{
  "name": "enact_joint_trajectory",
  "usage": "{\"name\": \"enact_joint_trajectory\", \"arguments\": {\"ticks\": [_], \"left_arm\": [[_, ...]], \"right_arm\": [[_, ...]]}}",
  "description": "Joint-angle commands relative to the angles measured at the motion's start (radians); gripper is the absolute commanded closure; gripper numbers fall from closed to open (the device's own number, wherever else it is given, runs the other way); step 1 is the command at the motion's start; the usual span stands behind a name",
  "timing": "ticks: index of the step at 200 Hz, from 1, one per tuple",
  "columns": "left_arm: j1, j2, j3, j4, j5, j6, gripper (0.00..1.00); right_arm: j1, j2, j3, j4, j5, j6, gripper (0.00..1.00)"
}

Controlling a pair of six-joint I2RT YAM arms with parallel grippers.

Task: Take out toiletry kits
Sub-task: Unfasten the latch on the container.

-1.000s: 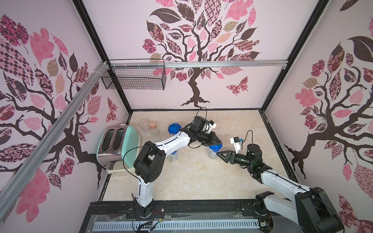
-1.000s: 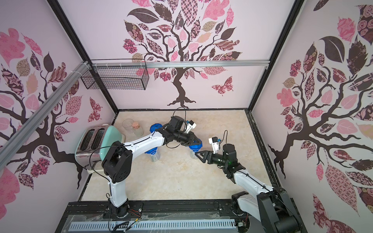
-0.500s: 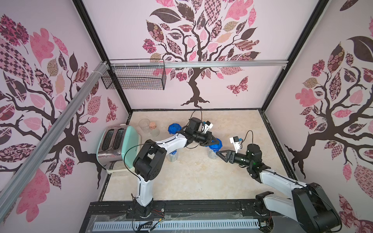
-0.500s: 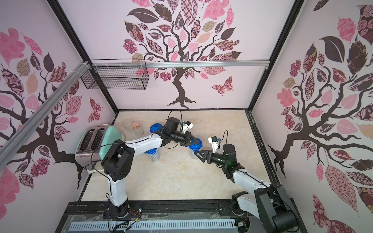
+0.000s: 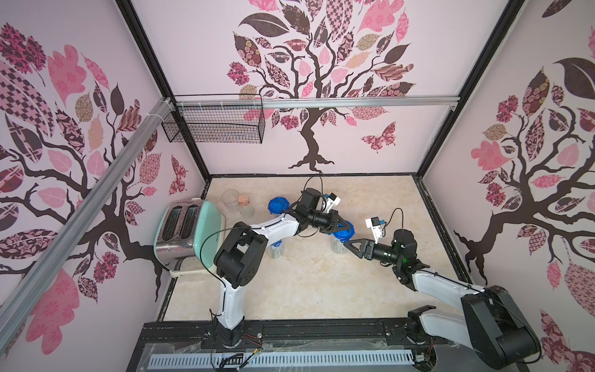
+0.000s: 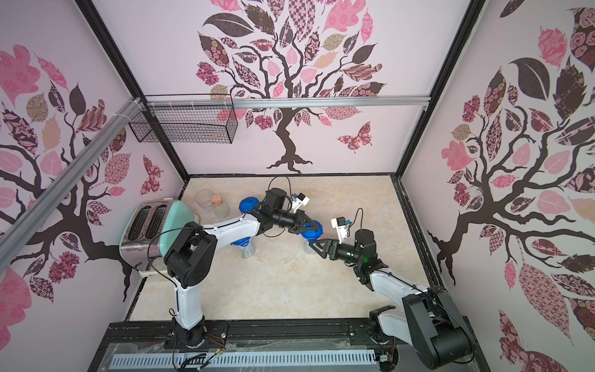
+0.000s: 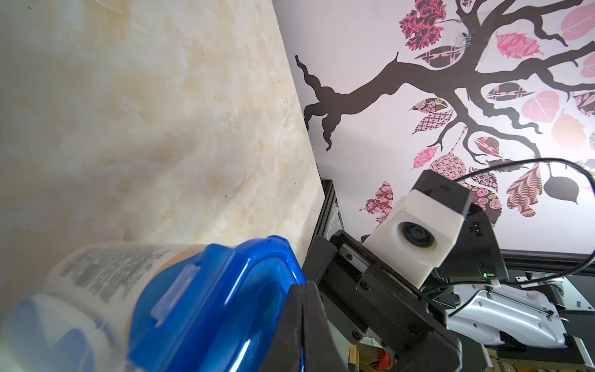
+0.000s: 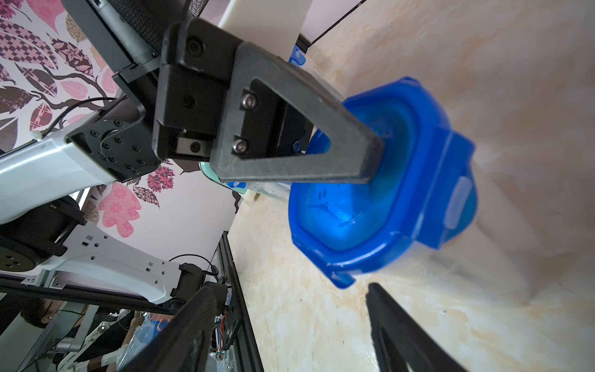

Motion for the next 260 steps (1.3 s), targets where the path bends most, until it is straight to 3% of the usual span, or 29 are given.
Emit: {"name": "enact_joint_trajectory", "arguments": {"ticks": [1, 200, 260], "left_arm": [[0.003, 0.067, -0.042, -0.071, -0.051, 0.021, 0.94], [0.003, 0.128, -0.019, -0.133, -0.065, 0.059, 0.98], [0.002, 0.139, -0.01, -0.162, -0.073, 0.081, 0.99]], "right_arm": [[0.008, 0.011, 0.001, 0.049, -0.018, 0.01, 0.23], [0.085, 0.101, 0.042, 0.245, -0.086, -0.018, 0.23], [0.123, 0.14, 0.041, 0.307, -0.039, -0.06, 0.24]]}}
